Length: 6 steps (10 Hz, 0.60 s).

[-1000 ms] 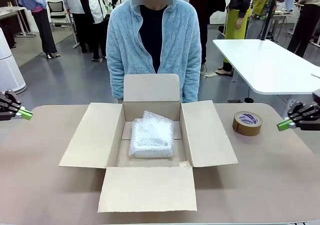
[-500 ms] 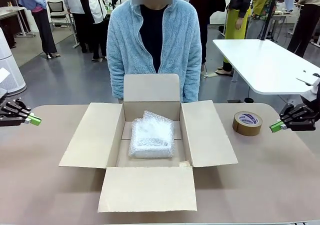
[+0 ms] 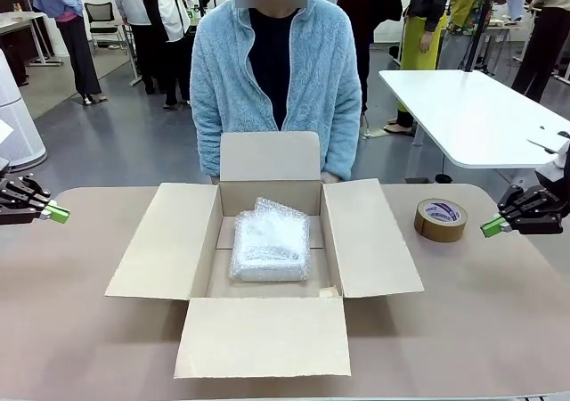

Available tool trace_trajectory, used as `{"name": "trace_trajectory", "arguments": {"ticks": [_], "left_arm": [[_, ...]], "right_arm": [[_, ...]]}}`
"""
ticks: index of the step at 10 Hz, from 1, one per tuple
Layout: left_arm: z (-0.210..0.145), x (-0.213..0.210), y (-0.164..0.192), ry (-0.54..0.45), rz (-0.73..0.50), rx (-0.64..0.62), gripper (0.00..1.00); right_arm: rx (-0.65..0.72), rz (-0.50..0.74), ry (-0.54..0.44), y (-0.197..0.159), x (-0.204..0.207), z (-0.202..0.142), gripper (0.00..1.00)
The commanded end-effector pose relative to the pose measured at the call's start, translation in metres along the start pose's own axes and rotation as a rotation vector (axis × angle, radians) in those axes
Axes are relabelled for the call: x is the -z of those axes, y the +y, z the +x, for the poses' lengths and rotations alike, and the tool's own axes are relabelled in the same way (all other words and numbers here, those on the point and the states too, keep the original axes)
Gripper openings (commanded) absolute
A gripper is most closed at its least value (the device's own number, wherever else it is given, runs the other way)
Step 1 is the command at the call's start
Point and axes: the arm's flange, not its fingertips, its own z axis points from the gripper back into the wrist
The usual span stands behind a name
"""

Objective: Wrap the clocks to prevent damage.
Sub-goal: Once the human has placed the objects inside and stepped back, release both hands from the side flaps of the Package Box, then push the right (or left) flap of the Package Box to close it.

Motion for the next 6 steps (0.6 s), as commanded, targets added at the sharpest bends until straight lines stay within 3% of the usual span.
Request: {"name": "trace_trajectory", "arguments": {"ticks": [1, 6], "left_arm": [[0.0024, 0.0008, -0.0024, -0.005, 0.015, 0.007, 0.01], [0.0024, 0.0008, -0.0024, -0.005, 0.015, 0.007, 0.01]], "right_arm": [[-0.011, 0.007, -0.012, 0.0008, 0.0013, -0.0022, 0.01], [-0.011, 0.007, -0.012, 0.0008, 0.0013, -0.0022, 0.01]]}}
